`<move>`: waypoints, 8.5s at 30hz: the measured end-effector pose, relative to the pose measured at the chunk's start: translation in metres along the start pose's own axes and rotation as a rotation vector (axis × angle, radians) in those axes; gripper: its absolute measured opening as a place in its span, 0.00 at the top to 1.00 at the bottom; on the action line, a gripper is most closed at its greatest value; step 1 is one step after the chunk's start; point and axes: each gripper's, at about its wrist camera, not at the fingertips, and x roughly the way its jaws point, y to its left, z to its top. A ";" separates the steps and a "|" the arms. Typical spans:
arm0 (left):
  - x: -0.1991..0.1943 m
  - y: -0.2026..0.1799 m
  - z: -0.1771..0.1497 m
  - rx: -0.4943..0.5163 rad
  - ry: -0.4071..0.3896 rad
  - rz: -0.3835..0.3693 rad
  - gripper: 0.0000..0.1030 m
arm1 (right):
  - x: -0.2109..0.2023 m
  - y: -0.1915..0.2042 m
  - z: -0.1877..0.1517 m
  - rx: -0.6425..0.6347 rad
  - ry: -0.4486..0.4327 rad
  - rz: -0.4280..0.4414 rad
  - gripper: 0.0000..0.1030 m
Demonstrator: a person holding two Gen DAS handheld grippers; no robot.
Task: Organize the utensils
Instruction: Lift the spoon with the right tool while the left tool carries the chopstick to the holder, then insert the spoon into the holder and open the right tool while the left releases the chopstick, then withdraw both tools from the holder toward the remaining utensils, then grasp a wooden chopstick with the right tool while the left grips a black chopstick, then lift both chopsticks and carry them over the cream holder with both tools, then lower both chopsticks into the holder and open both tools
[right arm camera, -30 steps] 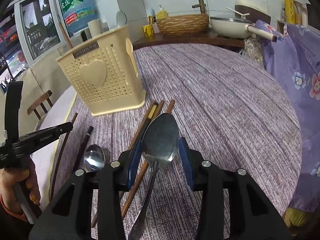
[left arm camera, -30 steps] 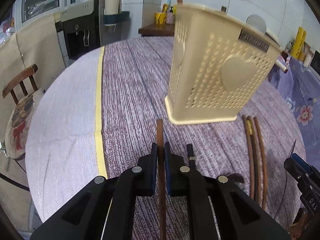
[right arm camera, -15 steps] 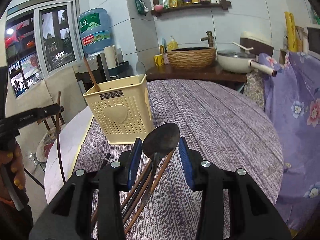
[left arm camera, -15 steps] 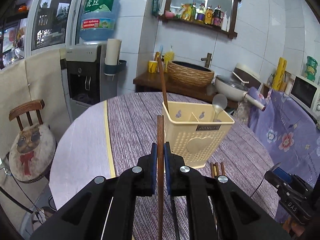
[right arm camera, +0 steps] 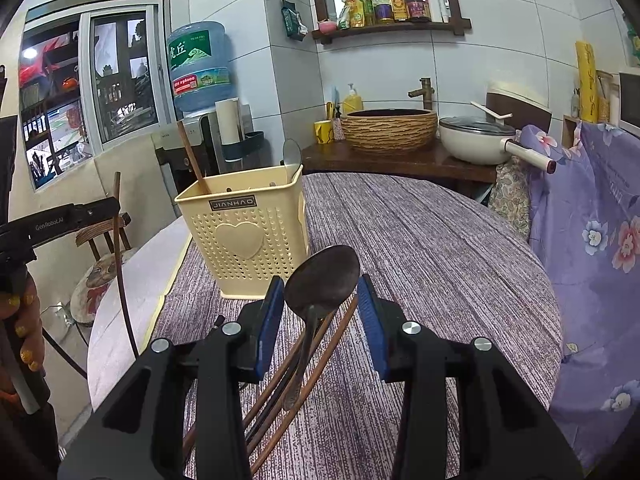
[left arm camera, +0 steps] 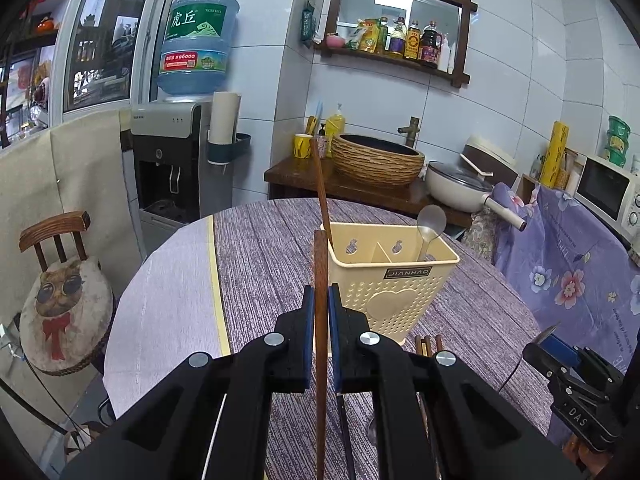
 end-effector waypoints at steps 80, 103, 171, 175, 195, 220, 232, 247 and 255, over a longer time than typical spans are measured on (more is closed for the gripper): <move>0.035 -0.016 0.036 -0.012 -0.053 -0.037 0.27 | 0.076 0.048 0.066 -0.127 -0.105 -0.012 0.48; 0.078 -0.002 -0.089 0.020 0.345 0.032 0.53 | 0.126 0.000 -0.044 0.077 0.354 -0.112 0.64; 0.087 -0.022 -0.075 0.035 0.304 0.032 0.92 | 0.128 -0.024 -0.011 0.143 0.218 -0.058 0.92; 0.064 -0.016 -0.057 0.002 0.223 0.004 0.92 | 0.099 -0.027 0.003 0.146 0.136 0.027 0.92; -0.008 -0.011 -0.003 -0.023 -0.017 -0.055 0.92 | -0.012 -0.010 0.049 0.023 -0.124 0.218 0.92; -0.033 -0.027 0.051 0.028 -0.091 -0.164 0.92 | -0.018 0.013 0.120 -0.029 -0.166 0.328 0.92; -0.045 -0.037 0.150 0.010 -0.259 -0.113 0.92 | -0.015 0.033 0.218 -0.024 -0.317 0.288 0.92; 0.045 -0.025 0.085 -0.009 -0.133 -0.026 0.92 | 0.075 0.034 0.156 -0.021 -0.196 0.190 0.92; 0.070 -0.015 0.060 -0.026 -0.055 -0.011 0.92 | 0.091 0.030 0.136 -0.006 -0.150 0.184 0.92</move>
